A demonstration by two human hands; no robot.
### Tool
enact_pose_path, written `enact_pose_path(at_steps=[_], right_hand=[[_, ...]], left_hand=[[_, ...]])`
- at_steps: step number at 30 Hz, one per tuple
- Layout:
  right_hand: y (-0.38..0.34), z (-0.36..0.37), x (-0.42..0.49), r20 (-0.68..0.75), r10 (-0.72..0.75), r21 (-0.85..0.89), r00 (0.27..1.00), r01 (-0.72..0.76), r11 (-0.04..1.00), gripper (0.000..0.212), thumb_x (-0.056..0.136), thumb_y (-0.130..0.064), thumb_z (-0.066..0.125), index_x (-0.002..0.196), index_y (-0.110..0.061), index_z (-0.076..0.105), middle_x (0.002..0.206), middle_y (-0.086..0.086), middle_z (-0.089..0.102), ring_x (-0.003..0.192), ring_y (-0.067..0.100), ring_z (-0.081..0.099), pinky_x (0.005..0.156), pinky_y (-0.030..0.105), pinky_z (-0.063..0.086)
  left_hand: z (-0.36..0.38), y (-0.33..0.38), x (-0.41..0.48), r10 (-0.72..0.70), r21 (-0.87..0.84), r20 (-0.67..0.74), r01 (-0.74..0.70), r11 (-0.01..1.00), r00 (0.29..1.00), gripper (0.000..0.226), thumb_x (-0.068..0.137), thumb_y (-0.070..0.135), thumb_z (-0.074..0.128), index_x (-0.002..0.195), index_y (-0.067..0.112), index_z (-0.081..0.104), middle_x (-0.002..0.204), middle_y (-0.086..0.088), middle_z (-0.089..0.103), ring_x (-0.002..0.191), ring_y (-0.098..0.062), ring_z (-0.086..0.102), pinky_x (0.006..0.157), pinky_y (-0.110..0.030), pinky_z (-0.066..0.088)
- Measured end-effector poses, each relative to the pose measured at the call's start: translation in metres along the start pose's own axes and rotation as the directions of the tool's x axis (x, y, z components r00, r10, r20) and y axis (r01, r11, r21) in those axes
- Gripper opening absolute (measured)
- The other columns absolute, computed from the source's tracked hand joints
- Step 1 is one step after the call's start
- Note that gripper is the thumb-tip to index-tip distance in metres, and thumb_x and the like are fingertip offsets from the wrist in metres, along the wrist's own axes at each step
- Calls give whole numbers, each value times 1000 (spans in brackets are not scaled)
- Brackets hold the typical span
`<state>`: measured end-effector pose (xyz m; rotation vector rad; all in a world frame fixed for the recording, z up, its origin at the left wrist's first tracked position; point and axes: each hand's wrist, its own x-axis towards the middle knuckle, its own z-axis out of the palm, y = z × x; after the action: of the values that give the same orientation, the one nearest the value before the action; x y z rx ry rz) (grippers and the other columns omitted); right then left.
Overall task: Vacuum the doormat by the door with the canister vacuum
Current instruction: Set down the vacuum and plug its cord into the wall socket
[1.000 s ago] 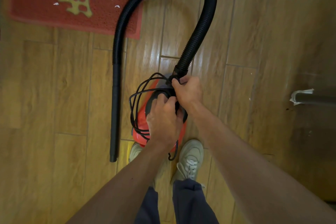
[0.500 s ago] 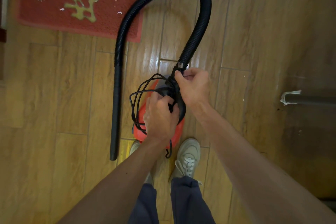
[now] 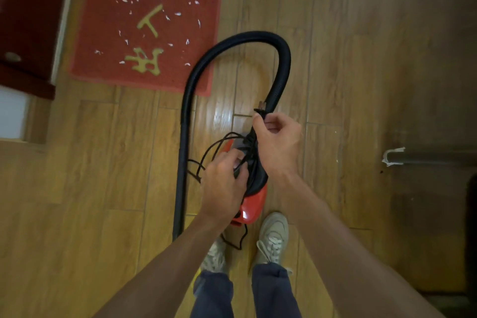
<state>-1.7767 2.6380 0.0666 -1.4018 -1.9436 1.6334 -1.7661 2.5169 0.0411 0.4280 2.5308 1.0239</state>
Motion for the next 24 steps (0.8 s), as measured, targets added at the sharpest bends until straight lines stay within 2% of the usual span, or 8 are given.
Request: enact_pose_path(at_steps=[3,6,10,14,19,22,24], right_hand=[[-31,0,-16,-40,-24,71,999,27,997,23,90,-18,70,76,1,66,63,2,57,55,1,50,54,11,41],[-63,-1,-33,-91,-44,95,995,52,994,22,90,-21,70,78,-3,68,69,10,63,59,2,53,57,11,44],[-109,-5,-55,-180,-60,126,982,83,989,16,88,-23,72,76,-12,69,68,2,66,60,0,56,59,13,47],[-155,-11,-76,-272,-38,182,962,90,979,14,86,-25,74,76,-17,68,66,-5,62,59,0,56,60,16,48],[-213,-26,-99,-330,-88,236,940,173,956,14,86,-19,74,76,-11,68,67,5,63,59,3,53,56,15,46],[-249,-42,-113,-343,-121,263,932,219,940,14,85,-17,75,74,-13,68,65,2,62,58,1,53,56,13,46],[-274,-55,-120,-352,-160,270,922,263,926,15,85,-15,75,72,-14,67,63,-1,61,57,1,52,56,13,46]], left_hand=[[-27,15,-2,48,-56,-11,-48,997,999,15,88,9,66,102,14,69,85,5,66,75,-11,62,67,-37,55],[-57,33,-5,108,-62,-60,-112,992,992,17,87,8,70,102,17,70,87,10,67,75,-5,60,66,-27,54],[-97,62,-12,176,-51,-77,-180,982,981,17,88,11,72,102,19,68,84,18,60,75,0,57,66,-14,48],[-132,93,-22,194,-102,-82,-202,974,978,15,92,19,69,105,25,66,89,20,62,79,1,61,66,-21,53],[-168,135,-28,210,-154,-136,-230,961,968,16,90,15,72,103,23,68,91,14,66,80,0,62,68,-24,54],[-192,162,-33,228,-182,-145,-252,950,963,23,90,18,71,100,37,62,90,19,64,80,-1,63,66,-24,54],[-205,181,-33,268,-175,-141,-290,941,953,19,91,22,70,97,37,61,88,20,63,78,-2,63,63,-25,54]])
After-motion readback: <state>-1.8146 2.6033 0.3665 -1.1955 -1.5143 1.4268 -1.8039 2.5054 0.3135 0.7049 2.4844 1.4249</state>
